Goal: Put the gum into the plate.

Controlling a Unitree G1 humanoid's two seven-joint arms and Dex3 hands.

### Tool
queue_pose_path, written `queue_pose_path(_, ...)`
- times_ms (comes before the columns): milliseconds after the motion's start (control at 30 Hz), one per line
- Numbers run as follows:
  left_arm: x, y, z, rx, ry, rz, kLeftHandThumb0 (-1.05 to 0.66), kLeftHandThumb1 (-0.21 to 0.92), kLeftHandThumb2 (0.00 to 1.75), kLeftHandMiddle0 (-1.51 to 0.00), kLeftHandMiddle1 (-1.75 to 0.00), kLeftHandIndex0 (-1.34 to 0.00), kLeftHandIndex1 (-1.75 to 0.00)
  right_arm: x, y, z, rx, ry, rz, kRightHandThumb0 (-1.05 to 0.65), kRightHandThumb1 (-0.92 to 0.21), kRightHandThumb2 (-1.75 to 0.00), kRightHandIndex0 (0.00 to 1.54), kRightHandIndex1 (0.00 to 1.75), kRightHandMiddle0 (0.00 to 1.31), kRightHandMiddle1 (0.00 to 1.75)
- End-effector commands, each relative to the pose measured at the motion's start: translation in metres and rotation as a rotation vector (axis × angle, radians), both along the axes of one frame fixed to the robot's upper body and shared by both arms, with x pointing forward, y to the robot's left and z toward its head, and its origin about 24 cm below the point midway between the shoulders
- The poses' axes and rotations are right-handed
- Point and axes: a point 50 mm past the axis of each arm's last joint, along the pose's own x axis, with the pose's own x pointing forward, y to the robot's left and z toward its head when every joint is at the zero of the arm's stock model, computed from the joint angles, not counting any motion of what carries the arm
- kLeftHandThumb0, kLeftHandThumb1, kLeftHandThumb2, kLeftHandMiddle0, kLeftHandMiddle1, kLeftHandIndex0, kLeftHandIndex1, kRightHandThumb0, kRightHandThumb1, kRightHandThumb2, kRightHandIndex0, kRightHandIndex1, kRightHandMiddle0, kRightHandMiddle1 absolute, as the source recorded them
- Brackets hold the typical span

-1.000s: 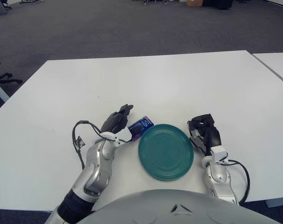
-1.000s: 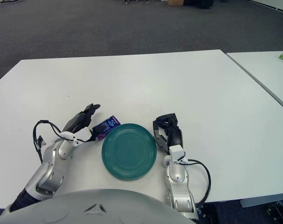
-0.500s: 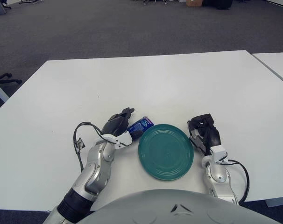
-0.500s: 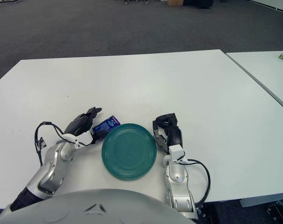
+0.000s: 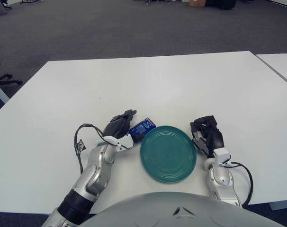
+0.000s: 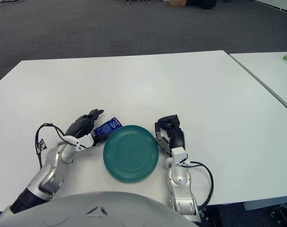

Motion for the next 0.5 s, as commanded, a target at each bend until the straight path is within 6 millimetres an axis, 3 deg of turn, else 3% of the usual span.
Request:
queue_pose_path(0, 0.0045, 0.0043, 0.0022, 0.028, -0.024, -0.003, -1.04, 0.92, 0.38, -0.20, -0.26, 0.00, -0.66, -0.0136, 0.0003, -0.0244, 0.024, 0.145, 0.000, -0.35, -0.92, -0.52, 0.35, 0.82, 0.19, 1.75)
queue_pose_path(467, 0.0055, 0.0052, -0.0015, 0.083, -0.014, -0.052, -1.04, 0.92, 0.31, -0.19, -0.27, 0.00, -0.68, -0.0147, 0.0011, -0.0241, 0.028, 0.151, -0.008, -0.35, -0.92, -0.52, 0.34, 0.81, 0.19, 1.75)
